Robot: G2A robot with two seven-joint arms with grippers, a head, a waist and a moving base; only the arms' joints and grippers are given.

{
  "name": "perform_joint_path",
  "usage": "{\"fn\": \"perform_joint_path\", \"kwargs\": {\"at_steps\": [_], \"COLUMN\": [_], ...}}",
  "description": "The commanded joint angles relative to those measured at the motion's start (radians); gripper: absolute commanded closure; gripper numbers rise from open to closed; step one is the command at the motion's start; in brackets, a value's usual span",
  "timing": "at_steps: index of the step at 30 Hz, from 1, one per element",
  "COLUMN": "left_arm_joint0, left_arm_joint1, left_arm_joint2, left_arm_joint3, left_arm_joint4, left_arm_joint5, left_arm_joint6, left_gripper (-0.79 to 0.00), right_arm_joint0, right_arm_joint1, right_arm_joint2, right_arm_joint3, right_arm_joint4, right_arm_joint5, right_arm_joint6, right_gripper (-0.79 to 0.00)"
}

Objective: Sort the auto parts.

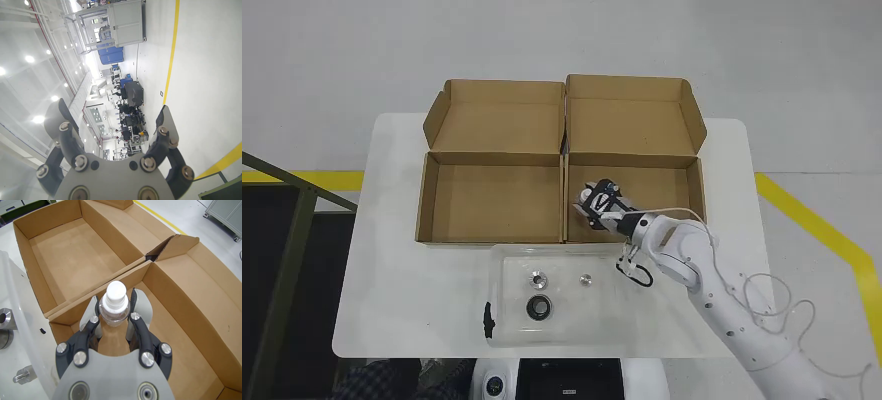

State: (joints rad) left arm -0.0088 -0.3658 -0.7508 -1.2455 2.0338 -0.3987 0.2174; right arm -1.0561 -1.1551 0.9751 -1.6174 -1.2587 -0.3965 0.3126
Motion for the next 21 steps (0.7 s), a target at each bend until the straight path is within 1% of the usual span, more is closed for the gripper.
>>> {"fn": "perform_joint_path", "kwargs": {"at_steps": [1,4,13,21], "left_arm_joint0": [0.0,0.0,0.0,0.0], "left_arm_joint1": [0.0,0.0,0.0,0.0], "left_arm_joint2": [0.0,0.0,0.0,0.0], "left_arm_joint3": [0.0,0.0,0.0,0.0], "left_arm_joint4": [0.0,0.0,0.0,0.0], "left_arm_joint5": [0.0,0.0,0.0,0.0], "left_arm_joint6": [0.0,0.0,0.0,0.0], "left_gripper": [-0.785,-0.785,-0.785,-0.785], "right_arm_joint0": [0.0,-0.002,-0.026,-0.082], "right_arm_joint1": [-0.001,-0.003,0.003,0.021], "right_arm_joint2": [-0.001,0.003,0.042,0.12], "right_arm_joint3": [0.003,0.004,-0.041,-0.179], "right_arm_joint4": [-0.002,-0.001,0.006,0.018], "right_arm_joint5": [0.0,-0.001,-0.029,-0.088], "right_arm_joint6": [0.0,0.002,0.017,0.041], "right_gripper": [-0.348,-0.785,-0.785,-0.785]}}
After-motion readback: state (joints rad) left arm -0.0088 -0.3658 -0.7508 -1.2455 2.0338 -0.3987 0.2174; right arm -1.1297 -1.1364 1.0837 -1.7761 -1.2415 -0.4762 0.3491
